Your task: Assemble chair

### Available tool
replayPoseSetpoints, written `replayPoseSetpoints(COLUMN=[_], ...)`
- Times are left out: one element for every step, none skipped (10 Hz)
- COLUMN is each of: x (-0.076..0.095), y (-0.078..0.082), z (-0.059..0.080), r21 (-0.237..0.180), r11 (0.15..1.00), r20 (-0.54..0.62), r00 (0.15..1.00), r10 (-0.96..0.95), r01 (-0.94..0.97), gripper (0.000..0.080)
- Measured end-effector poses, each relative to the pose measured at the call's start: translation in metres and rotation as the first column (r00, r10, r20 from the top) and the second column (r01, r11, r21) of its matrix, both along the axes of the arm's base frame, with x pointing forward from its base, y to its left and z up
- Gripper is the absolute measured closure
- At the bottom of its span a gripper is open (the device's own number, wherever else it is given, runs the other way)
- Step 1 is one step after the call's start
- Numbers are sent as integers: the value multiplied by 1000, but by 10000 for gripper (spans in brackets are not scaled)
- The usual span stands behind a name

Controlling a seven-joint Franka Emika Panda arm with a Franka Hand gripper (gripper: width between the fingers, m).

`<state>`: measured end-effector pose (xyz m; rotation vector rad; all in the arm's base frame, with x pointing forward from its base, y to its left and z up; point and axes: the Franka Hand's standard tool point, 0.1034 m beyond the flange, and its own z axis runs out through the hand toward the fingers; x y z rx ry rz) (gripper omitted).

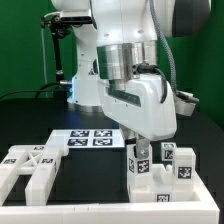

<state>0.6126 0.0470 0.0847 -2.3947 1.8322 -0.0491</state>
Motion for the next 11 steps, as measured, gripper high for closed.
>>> replayPoseSetpoints(x=[-1, -3, -4, -4, -4, -4, -4, -4, -5, -5, -5], y=[0, 2, 7, 7, 6, 6, 6, 6, 6, 7, 4], z=[-1, -2, -3, -4, -4, -4, -4, -4, -6, -6, -7], r21=[-6, -16, -18, -22, -30, -38, -44, -55, -72, -84, -97], r11=[999, 993, 989, 981, 963, 938, 916, 883, 819, 759, 677], r20=[-2, -11, -11, -9, -5, -1, 1, 1, -5, -9, -13], r00=[999, 993, 989, 981, 963, 938, 917, 884, 821, 762, 681], r10=[35, 119, 150, 193, 269, 346, 398, 467, 571, 647, 732], r01=[-35, -119, -150, -193, -269, -346, -398, -467, -570, -645, -730], gripper=[512, 342, 221, 221, 162, 162, 151, 151, 150, 150, 150])
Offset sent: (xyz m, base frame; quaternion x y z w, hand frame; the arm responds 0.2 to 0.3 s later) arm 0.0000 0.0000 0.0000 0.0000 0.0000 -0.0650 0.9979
